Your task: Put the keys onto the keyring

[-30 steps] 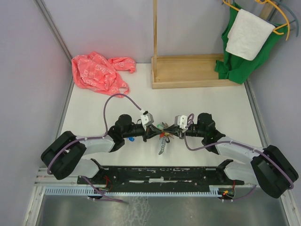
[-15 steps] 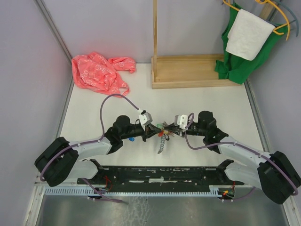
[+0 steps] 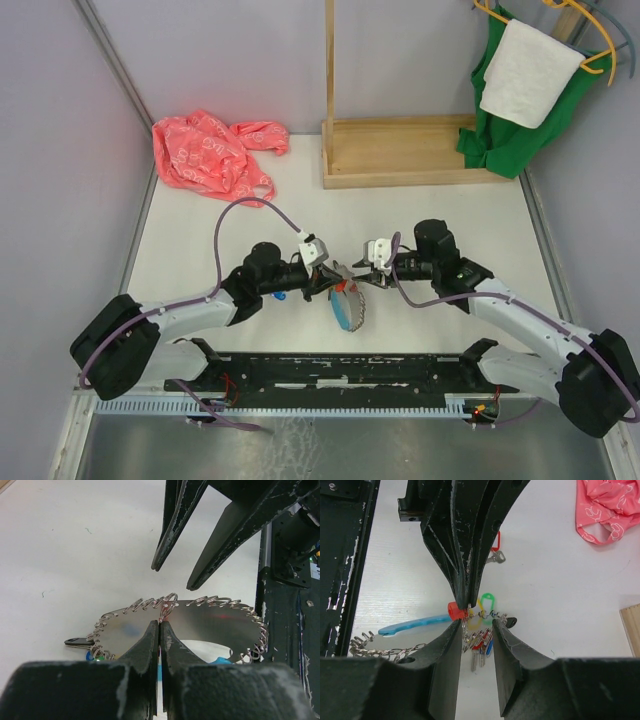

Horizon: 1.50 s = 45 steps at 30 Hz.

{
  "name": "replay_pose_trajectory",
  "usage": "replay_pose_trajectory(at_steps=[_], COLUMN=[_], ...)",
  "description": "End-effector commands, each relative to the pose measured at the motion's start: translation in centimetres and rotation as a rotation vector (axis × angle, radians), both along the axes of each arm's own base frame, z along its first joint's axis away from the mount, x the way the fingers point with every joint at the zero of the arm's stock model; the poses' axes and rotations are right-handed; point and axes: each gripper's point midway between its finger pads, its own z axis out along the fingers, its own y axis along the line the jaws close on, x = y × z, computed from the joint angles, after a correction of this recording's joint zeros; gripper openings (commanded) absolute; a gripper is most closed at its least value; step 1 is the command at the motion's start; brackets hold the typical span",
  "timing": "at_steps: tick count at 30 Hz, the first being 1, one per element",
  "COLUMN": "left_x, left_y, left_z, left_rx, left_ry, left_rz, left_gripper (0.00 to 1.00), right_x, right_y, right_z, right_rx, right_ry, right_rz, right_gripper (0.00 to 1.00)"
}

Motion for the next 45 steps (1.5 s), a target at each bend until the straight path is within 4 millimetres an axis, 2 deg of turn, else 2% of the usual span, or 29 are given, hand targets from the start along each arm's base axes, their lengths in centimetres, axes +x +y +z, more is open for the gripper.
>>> replay_pose_trajectory(at_steps=[1,10,16,21,29,37,39,41,42,45], left_x=[0.9,0.8,0.8,0.7,0.6,0.6,0.7,0.7,0.7,1.0], left_y=[-0.7,-1.1,-1.2,-1.2,-1.2,-1.2,-1.2,-1.1,-1.0,-0.5], left_z=[2.9,3.3,3.3,3.3,3.5,3.6,3.6,3.6,3.5,2.9], left_rx=[-0.035,-0.039,-0.037,-0.035,-0.04,-0.041,-0.041,-0.042,-0.04,-0.03], left_ry=[-0.101,-0.099,-0.098,-0.099,-0.101,-0.103,-0.103,-0.1,-0.095,-0.074], left_rz=[0.005,-0.004,-0.005,-0.005,-0.004,-0.004,-0.001,0.005,0.01,0.051], left_gripper=[0.03,0.03,0.03,0.03,0.03,0.03,0.03,0.03,0.03,0.03], right_x=[-0.5,-0.8,0.1,0.5,0.1,-0.1,0.0,0.2,0.5,1.2], right_y=[0.2,1.0,1.6,1.4,1.2,1.4,1.4,1.3,1.3,1.2], right_z=[1.0,-0.1,-1.1,-1.6,-2.3,-2.9,-3.0,-2.9,-2.7,-1.6], right_rx=[-0.034,-0.08,-0.093,-0.104,-0.124,-0.143,-0.147,-0.148,-0.144,-0.103], right_ry=[0.002,0.058,0.071,0.074,0.102,0.136,0.139,0.131,0.118,0.07], right_rz=[0.047,0.062,0.014,-0.029,-0.023,-0.007,-0.011,-0.022,-0.034,-0.074], right_gripper=[0.4,0.42,0.41,0.39,0.28,0.23,0.18,0.05,0.01,0.01])
